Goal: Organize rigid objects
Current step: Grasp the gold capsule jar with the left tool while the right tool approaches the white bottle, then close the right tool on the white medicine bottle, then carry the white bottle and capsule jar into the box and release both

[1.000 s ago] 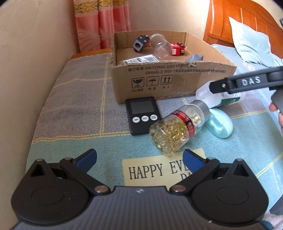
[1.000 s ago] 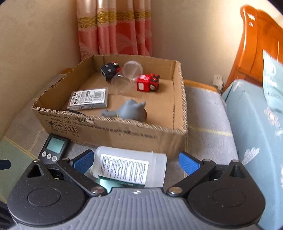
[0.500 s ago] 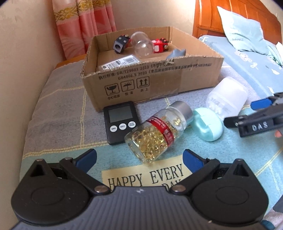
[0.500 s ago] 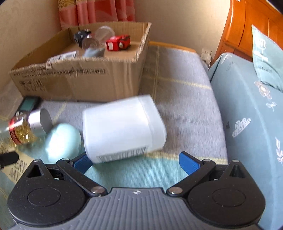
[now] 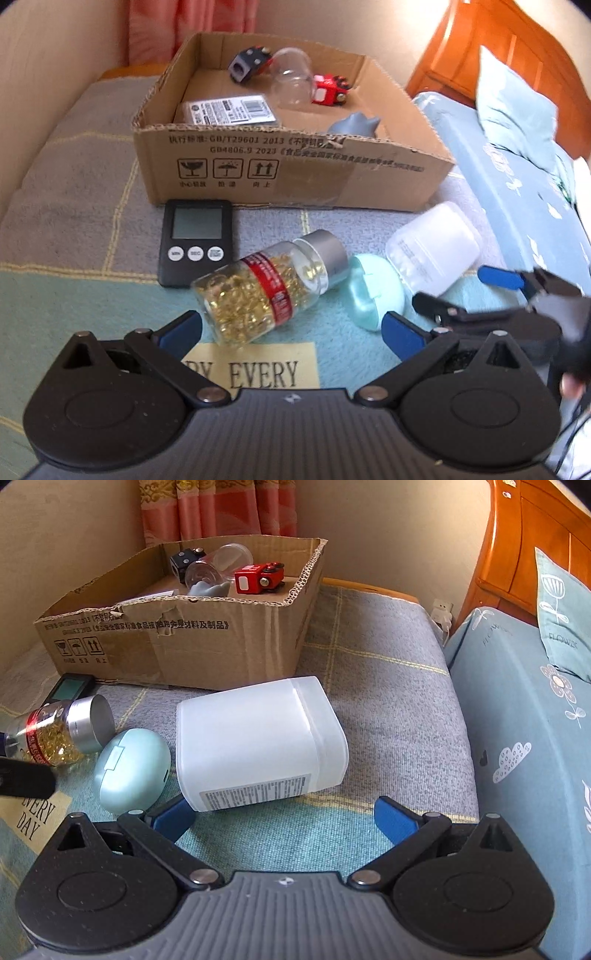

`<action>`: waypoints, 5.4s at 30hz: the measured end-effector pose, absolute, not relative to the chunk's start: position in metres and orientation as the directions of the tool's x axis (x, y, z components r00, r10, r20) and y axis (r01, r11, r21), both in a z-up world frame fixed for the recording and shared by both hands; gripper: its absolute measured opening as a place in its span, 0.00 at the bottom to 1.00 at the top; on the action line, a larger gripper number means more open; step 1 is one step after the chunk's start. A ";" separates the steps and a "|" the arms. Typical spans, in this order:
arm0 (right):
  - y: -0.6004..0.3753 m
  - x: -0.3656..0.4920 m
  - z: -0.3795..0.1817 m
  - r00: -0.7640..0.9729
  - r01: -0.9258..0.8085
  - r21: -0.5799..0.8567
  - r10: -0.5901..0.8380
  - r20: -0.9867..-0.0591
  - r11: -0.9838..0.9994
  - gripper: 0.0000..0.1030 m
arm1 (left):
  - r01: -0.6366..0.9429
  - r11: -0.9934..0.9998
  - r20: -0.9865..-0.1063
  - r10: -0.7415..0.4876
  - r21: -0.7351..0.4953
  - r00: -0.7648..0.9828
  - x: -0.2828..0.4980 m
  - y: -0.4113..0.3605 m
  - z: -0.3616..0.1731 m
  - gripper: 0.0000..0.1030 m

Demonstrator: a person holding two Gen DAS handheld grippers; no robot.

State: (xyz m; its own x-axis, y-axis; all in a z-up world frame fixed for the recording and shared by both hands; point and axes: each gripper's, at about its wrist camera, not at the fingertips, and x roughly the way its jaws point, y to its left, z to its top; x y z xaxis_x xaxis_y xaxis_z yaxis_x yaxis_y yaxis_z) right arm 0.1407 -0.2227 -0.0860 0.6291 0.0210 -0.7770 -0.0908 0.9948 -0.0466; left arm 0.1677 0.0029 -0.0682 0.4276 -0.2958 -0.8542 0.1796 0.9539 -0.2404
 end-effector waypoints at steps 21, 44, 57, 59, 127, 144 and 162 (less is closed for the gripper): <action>-0.232 0.133 -0.087 0.654 -0.187 -0.047 0.089 -0.751 0.981 1.00 | 0.063 0.997 -0.861 -0.075 -0.049 0.503 0.183 -0.031 -0.076 0.99; -0.233 0.130 -0.088 0.653 -0.216 -0.053 0.104 -0.750 0.975 1.00 | 0.176 0.984 -0.837 -0.081 0.018 0.540 0.144 0.018 -0.093 0.99; -0.228 0.136 -0.087 0.638 -0.195 -0.055 0.084 -0.766 0.979 1.00 | 0.175 0.984 -0.795 -0.095 0.015 0.599 0.144 0.016 -0.088 0.96; -0.227 0.137 -0.086 0.632 -0.204 -0.058 0.086 -0.770 0.977 1.00 | 0.187 0.982 -0.792 -0.107 0.009 0.601 0.142 0.015 -0.088 0.92; -0.200 0.149 0.005 0.639 -0.421 -0.140 0.184 -0.747 0.896 0.84 | 0.360 0.933 -0.773 -0.246 -0.025 0.584 0.130 0.018 -0.033 0.90; -0.179 0.303 0.036 0.656 -0.314 -0.005 0.213 -0.724 0.949 0.84 | 0.278 0.959 -0.743 -0.232 -0.064 0.628 0.137 0.036 -0.017 0.90; -0.206 0.243 0.027 0.653 -0.134 0.023 0.106 -0.750 0.991 1.00 | 0.328 0.944 -0.720 -0.212 0.023 0.660 0.204 0.034 0.010 0.90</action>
